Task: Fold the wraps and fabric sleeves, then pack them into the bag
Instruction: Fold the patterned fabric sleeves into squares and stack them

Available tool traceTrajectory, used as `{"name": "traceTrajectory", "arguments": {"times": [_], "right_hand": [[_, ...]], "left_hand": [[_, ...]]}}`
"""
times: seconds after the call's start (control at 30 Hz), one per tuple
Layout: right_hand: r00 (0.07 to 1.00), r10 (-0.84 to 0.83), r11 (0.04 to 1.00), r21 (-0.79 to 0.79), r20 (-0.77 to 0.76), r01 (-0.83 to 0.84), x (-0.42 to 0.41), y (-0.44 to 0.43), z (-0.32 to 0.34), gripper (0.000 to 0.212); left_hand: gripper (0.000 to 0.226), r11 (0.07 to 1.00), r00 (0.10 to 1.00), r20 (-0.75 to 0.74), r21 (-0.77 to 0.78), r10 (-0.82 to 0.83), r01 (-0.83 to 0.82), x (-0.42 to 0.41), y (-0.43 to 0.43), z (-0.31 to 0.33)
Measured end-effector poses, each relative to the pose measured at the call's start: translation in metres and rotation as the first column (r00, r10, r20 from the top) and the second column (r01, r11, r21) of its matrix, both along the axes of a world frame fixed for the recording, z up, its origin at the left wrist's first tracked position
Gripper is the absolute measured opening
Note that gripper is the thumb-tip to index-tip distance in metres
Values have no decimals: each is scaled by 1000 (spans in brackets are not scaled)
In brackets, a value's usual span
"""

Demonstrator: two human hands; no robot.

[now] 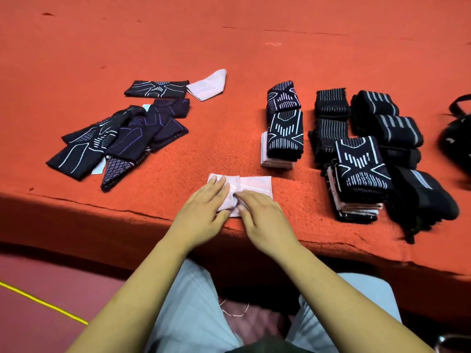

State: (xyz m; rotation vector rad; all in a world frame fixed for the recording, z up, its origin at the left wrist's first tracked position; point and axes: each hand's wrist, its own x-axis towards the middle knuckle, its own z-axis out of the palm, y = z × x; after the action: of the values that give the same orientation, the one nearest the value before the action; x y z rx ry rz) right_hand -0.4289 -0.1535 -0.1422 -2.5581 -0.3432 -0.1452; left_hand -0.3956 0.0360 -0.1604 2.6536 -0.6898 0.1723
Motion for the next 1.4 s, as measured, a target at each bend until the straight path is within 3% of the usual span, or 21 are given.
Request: {"name": "traceTrajectory", "arguments": {"times": [0.1, 0.2, 0.3, 0.4, 0.47, 0.53, 0.63, 0.7, 0.77, 0.83, 0.9, 0.93, 1.0, 1.07, 1.13, 1.23, 1.3, 1.4], "right_hand": [[1000, -28, 998, 59, 0, 28, 1, 1, -5, 52], [1000, 3, 998, -64, 5, -3, -4, 0, -9, 57], [1000, -13, 995, -98, -14, 12, -4, 3, -6, 66], [999, 30, 992, -125, 19, -28, -5, 2, -6, 64], [997, 71, 984, -164, 27, -66, -7, 1, -7, 63], [997, 76, 986, -149, 13, -73, -8, 0, -5, 63], [995, 55, 998, -35, -81, -58, -4, -2, 0, 66], [984, 30, 990, 142, -177, -5, 1, -4, 7, 61], [957, 20, 930, 357, -290, 89, 7, -6, 22, 57], [921, 25, 841, 505, -390, 191, 11, -10, 37, 47], [915, 3, 806, 542, -403, 237, 14, -13, 45, 35], [911, -21, 800, 539, -413, 263, 16, -14, 45, 29], [894, -86, 771, 539, -440, 339, 17, -15, 40, 21], [869, -167, 699, 566, -466, 437, 18, -17, 34, 16], [845, -203, 624, 599, -495, 501, 19, -18, 31, 14], [835, -167, 544, 657, -524, 521, 19, -17, 32, 18], [826, -81, 422, 731, -558, 536, 18, -15, 35, 25], [811, 108, 170, 814, -575, 555, 13, -16, 43, 32]], "left_hand": [[81, 995, 997, 8, 64, 71, -72, -4, -7, -2], [92, 996, 998, -64, 84, 27, -22, -3, -5, 1], [83, 989, 974, -228, -142, 13, -46, 0, -2, 9], [59, 899, 962, -226, -373, 153, -230, 0, -3, 11], [55, 847, 942, -198, -416, 272, -332, 2, -6, 9], [50, 784, 896, -274, -438, 350, -440, 8, -12, 16], [53, 637, 812, -476, -520, 337, -569, 16, -20, 35], [42, 582, 813, -505, -581, 290, -569, 18, -26, 49], [24, 534, 828, -536, -657, 165, -532, 17, -36, 60], [26, 384, 792, -609, -744, -50, -548, 14, -51, 67], [28, 244, 760, -622, -779, -189, -578, 13, -65, 68], [26, 215, 752, -633, -772, -182, -598, 13, -68, 68], [20, 249, 750, -659, -736, -54, -630, 18, -71, 55], [2, 387, 770, -616, -678, 166, -625, 22, -68, 40], [26, 490, 755, -612, -597, 233, -635, 22, -64, 34], [39, 531, 732, -659, -565, 171, -632, 22, -69, 39], [39, 500, 722, -678, -581, 140, -642, 23, -71, 40], [23, 268, 685, -727, -669, -44, -693, 20, -73, 41]]}}
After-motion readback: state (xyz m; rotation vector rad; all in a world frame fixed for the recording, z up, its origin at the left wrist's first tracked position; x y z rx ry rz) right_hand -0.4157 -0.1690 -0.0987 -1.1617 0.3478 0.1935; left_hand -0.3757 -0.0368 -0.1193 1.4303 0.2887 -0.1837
